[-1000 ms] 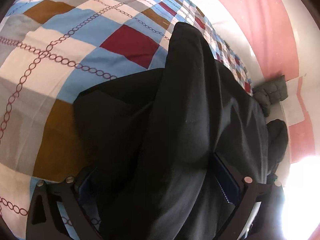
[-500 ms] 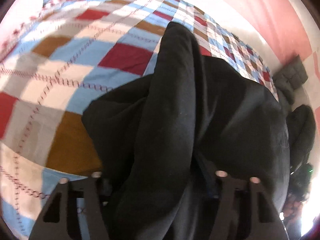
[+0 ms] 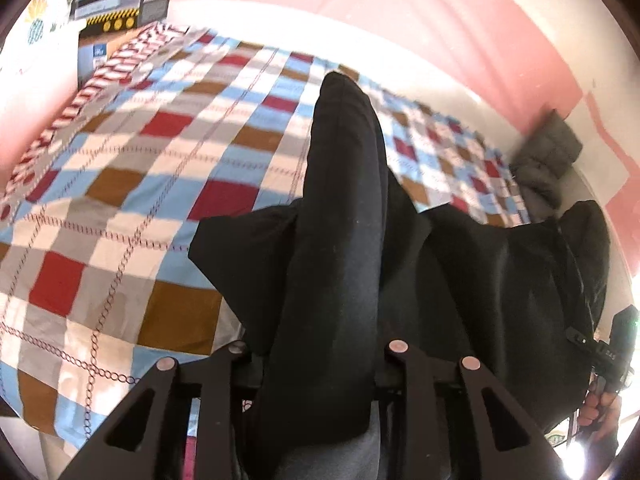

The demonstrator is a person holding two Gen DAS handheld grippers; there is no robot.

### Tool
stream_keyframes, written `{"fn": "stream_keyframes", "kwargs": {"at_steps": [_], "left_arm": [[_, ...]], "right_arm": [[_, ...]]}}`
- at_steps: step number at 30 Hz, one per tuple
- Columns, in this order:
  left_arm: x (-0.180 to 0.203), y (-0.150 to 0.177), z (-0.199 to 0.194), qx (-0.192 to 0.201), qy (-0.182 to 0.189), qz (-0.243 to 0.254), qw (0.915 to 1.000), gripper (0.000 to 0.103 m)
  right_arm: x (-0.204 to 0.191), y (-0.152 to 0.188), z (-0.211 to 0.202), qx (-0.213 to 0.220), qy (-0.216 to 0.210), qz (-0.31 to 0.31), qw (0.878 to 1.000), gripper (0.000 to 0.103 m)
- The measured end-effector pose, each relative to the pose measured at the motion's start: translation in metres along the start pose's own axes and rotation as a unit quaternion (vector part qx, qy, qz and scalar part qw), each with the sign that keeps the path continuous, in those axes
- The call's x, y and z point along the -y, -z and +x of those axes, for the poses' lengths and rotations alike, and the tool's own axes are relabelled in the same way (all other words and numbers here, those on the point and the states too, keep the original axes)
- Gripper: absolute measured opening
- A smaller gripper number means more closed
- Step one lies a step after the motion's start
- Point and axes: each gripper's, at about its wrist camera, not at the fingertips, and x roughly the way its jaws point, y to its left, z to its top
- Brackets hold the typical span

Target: Fold large clothes

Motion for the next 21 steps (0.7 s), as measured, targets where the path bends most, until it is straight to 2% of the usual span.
{"fn": "stream_keyframes", "kwargs": {"at_steps": [8,13,21], "left_arm": [[-0.008,-0.026,-0.025,0.028,0.007,0.003,0.9996,0.032],[-0.018,-0.054,-0.033,0.048,-0.003,0.008,0.9988,0.032],[-0.043,-0.117,-0.026,0.071,-0.017,0.006,0.9973,0.032]], "right_arm": [[-0.026,-0.013,-0.007,0.013,-0.019,-0.02,1.0,0.035],[-0.052,-0.032,0.011,0.016,-0.027,-0.029,0.999,0.035],[-0.087,-0.074,0.054,0.019,-0.045,-0.036,0.998,0.035]]}}
